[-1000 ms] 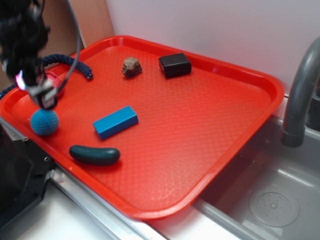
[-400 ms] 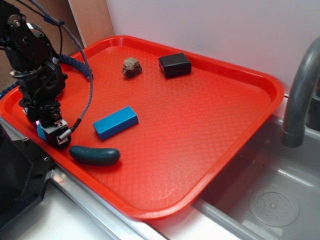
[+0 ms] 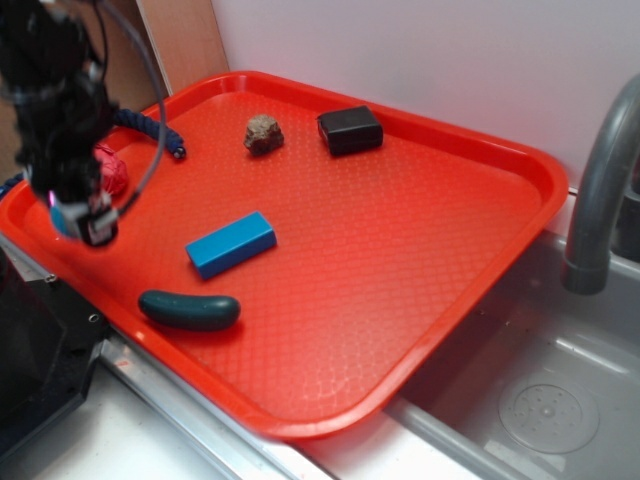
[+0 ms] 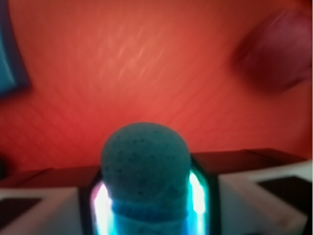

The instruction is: Grab the blue ball.

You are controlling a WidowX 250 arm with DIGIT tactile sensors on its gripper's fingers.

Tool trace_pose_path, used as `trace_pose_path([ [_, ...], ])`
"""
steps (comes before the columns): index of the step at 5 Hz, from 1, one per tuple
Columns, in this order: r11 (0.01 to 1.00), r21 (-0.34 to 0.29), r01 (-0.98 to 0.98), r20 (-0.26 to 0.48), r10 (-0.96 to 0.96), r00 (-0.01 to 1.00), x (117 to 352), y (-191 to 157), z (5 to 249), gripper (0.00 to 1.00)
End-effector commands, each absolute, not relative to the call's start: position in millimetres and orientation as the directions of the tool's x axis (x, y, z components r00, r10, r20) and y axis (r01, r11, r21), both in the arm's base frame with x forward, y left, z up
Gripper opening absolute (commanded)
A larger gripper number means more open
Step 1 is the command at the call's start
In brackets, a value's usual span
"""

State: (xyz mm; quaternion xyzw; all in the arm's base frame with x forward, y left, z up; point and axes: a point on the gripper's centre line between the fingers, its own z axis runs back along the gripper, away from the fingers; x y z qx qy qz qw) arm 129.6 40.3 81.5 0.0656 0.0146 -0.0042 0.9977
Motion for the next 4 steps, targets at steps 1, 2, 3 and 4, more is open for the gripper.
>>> trace_pose_path([
  [1, 0.979, 0.205, -0.020, -0.034, 0.028, 0.999, 159, 32, 158, 0.00],
  [2, 0.964, 0.193, -0.181, -0.027, 0.190, 0.981, 177, 35, 172, 0.00],
  [3, 0.973, 0.140, -0.181, 0.015, 0.181, 0.983, 196, 35, 181, 0.00],
  [4, 0.979, 0.136, -0.155, 0.042, 0.151, 0.988, 209, 25, 195, 0.00],
])
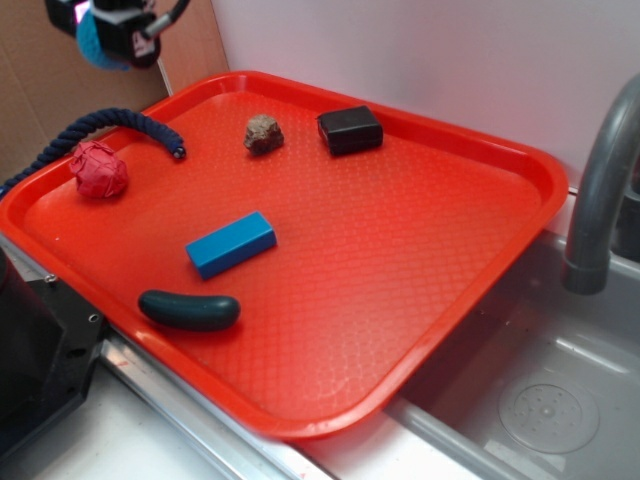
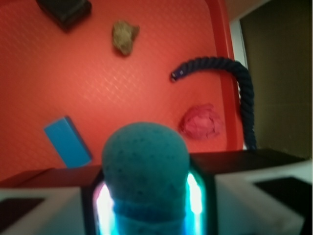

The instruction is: Grab the blue ball.

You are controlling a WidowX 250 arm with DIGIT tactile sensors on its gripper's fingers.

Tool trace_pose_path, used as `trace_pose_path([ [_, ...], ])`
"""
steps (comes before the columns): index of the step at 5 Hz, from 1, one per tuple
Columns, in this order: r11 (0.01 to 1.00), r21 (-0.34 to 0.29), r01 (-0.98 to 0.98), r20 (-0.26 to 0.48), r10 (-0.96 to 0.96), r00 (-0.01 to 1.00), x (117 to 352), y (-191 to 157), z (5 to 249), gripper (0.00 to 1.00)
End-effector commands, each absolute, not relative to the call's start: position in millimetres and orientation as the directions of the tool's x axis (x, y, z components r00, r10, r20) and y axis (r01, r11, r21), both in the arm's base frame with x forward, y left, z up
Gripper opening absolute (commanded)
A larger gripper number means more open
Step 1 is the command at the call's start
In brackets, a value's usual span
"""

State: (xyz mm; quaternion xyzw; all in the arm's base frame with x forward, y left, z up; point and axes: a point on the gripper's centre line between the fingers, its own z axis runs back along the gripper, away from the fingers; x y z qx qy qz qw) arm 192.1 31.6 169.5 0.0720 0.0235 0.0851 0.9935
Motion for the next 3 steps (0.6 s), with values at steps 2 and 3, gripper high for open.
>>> trace_pose_path([
  [2, 0.993, 0.079, -0.084, 0.086, 0.077, 0.993, 206.2, 6.6, 211.9, 0.00],
  [3, 0.997, 0.024, -0.077, 0.086, 0.075, 0.993, 208.0, 8.1, 213.9, 0.00],
])
